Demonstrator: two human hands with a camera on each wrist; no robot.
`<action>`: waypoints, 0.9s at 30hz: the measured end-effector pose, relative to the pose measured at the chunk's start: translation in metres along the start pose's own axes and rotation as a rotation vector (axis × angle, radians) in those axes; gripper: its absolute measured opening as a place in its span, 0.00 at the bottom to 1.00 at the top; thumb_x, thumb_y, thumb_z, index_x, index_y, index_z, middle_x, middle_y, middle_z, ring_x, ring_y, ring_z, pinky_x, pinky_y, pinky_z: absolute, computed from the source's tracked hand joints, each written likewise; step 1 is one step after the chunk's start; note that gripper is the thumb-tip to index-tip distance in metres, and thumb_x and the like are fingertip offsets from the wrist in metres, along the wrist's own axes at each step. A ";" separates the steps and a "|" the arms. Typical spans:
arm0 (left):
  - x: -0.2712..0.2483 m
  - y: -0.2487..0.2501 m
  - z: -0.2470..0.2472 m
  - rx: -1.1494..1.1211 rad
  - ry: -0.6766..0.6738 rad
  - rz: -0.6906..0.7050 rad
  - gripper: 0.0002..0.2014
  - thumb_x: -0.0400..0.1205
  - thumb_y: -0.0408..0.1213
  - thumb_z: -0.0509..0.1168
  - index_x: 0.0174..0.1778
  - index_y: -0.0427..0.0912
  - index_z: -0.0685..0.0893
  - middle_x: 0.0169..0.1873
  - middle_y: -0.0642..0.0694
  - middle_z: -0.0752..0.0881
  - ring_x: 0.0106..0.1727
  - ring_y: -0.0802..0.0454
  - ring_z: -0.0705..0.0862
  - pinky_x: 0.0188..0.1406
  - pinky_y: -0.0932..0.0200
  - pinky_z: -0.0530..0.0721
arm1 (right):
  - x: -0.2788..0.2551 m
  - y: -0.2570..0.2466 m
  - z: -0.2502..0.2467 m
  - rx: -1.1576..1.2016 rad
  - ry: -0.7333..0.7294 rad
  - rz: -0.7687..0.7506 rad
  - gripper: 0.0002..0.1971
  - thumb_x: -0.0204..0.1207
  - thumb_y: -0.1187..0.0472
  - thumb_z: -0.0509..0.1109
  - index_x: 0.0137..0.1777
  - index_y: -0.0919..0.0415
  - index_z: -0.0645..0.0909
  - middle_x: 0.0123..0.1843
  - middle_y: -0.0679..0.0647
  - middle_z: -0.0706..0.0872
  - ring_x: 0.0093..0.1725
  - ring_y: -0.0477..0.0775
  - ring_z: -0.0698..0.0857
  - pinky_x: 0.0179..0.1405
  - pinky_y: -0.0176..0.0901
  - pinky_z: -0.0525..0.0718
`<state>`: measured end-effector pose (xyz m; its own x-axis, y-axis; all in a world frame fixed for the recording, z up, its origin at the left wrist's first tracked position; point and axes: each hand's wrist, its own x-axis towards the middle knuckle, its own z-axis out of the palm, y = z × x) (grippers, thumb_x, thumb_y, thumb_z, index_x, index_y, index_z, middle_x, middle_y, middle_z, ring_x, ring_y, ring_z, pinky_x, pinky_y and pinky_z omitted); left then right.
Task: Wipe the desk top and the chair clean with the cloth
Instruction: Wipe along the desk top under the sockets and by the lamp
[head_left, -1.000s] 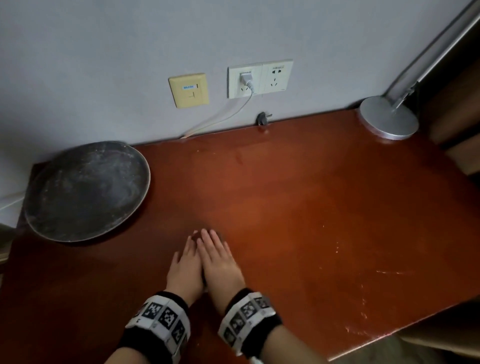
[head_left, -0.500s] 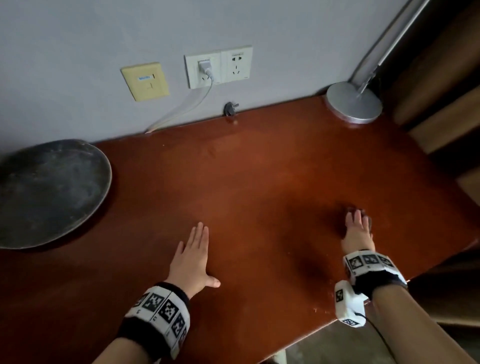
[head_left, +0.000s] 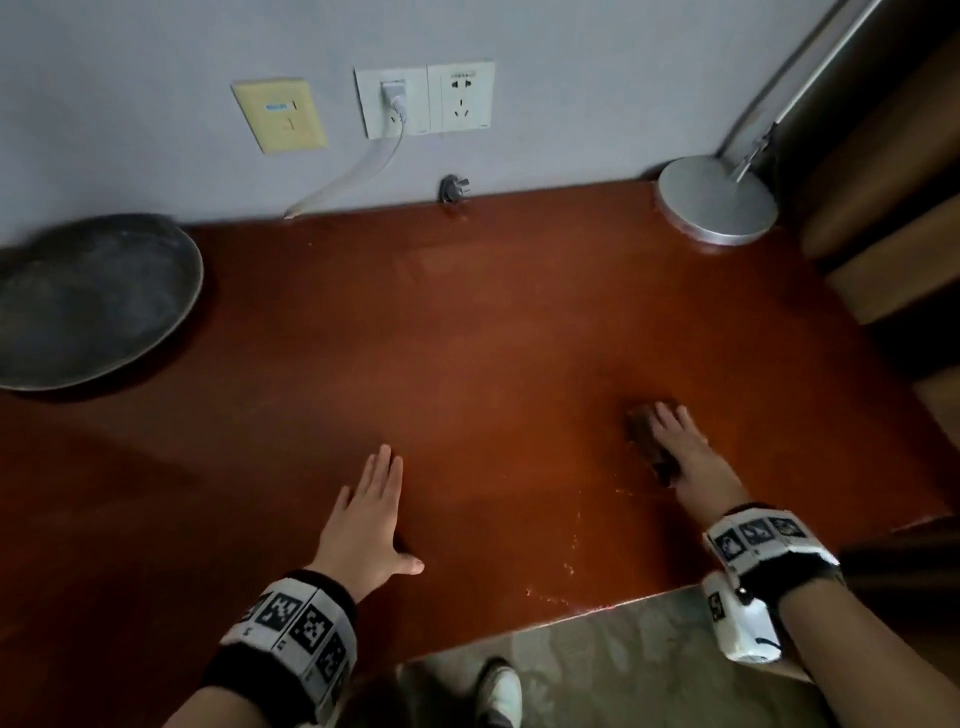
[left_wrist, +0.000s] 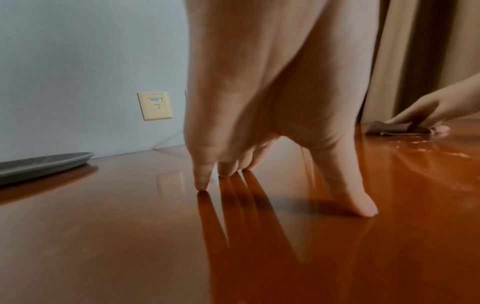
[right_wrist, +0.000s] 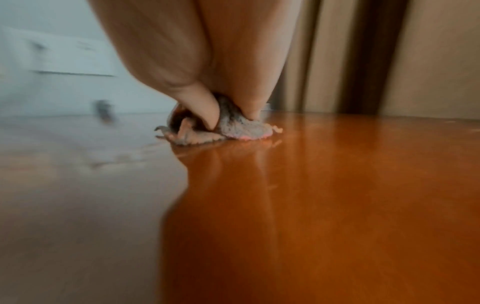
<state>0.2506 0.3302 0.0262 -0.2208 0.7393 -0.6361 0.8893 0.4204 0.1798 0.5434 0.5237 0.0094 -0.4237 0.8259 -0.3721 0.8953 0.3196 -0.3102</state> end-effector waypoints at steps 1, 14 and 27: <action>-0.001 0.006 0.003 -0.010 0.000 0.000 0.58 0.75 0.54 0.71 0.81 0.40 0.30 0.79 0.46 0.26 0.81 0.51 0.31 0.81 0.50 0.42 | -0.007 -0.014 0.010 -0.038 -0.036 -0.134 0.40 0.76 0.79 0.58 0.82 0.51 0.48 0.77 0.41 0.36 0.79 0.45 0.36 0.82 0.53 0.44; -0.019 0.034 0.022 -0.067 -0.005 -0.029 0.54 0.77 0.50 0.70 0.82 0.41 0.32 0.80 0.47 0.28 0.82 0.52 0.32 0.81 0.50 0.45 | -0.015 0.046 -0.019 0.047 0.190 -0.084 0.42 0.69 0.86 0.56 0.79 0.51 0.57 0.83 0.51 0.54 0.82 0.52 0.52 0.77 0.36 0.51; -0.023 0.034 0.028 -0.080 0.012 -0.015 0.56 0.76 0.48 0.73 0.83 0.42 0.34 0.80 0.49 0.29 0.82 0.54 0.34 0.81 0.52 0.47 | -0.112 -0.076 0.103 0.104 0.091 -0.822 0.37 0.56 0.71 0.46 0.69 0.60 0.73 0.72 0.58 0.77 0.76 0.58 0.67 0.70 0.50 0.73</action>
<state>0.2973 0.3127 0.0255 -0.2390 0.7387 -0.6302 0.8512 0.4717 0.2300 0.5086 0.3590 -0.0157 -0.9201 0.3837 0.0790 0.2862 0.7961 -0.5332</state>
